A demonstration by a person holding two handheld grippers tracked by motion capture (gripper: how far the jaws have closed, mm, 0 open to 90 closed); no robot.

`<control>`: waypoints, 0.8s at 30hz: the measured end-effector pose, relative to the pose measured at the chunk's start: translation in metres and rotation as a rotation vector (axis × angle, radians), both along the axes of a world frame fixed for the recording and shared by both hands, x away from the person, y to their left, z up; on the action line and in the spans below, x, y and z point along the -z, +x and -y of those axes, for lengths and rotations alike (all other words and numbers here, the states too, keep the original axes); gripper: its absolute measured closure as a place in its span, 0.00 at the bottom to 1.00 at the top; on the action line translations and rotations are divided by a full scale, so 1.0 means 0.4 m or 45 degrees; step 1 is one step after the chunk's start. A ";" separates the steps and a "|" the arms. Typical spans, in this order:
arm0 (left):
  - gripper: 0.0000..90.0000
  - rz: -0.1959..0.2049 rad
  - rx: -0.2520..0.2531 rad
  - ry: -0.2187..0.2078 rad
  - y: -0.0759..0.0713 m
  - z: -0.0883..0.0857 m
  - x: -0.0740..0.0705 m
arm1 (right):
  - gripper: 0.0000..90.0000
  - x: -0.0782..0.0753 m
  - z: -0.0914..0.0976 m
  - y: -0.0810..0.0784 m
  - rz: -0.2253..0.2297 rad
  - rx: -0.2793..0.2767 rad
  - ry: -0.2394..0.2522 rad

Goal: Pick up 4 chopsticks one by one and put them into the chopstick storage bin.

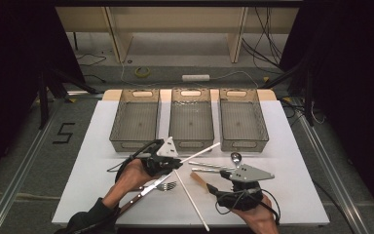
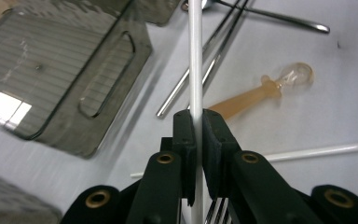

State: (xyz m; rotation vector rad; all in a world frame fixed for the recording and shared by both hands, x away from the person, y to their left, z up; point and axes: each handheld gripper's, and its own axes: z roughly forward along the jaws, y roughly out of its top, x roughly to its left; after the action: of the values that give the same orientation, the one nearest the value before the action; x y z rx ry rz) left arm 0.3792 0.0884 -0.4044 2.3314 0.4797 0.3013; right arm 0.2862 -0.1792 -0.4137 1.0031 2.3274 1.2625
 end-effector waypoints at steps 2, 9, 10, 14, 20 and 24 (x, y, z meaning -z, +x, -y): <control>0.93 -0.029 -0.037 -0.047 0.007 -0.018 -0.010 | 0.43 0.010 -0.011 -0.003 -0.011 -0.013 -0.022; 0.93 -0.033 -0.141 -0.102 0.024 -0.062 -0.045 | 0.38 0.023 -0.026 -0.008 0.001 0.000 0.025; 0.93 -0.035 -0.157 -0.106 0.027 -0.069 -0.049 | 0.38 0.026 -0.027 -0.008 -0.002 0.002 0.027; 0.93 -0.025 -0.234 -0.125 0.044 -0.100 -0.070 | 0.37 0.032 -0.025 -0.009 -0.004 0.019 0.042; 0.93 -0.011 -0.355 -0.173 0.084 -0.151 -0.091 | 0.36 0.042 -0.032 -0.015 -0.013 0.010 0.024; 0.93 0.008 -0.437 -0.192 0.115 -0.190 -0.098 | 0.35 0.044 -0.035 -0.018 -0.016 -0.006 0.026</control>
State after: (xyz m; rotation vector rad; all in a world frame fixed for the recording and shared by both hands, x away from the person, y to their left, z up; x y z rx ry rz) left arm 0.4251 0.1644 -0.3653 2.0963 0.8709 0.4184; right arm 0.2789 -0.1650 -0.4311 1.0148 2.3324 1.2878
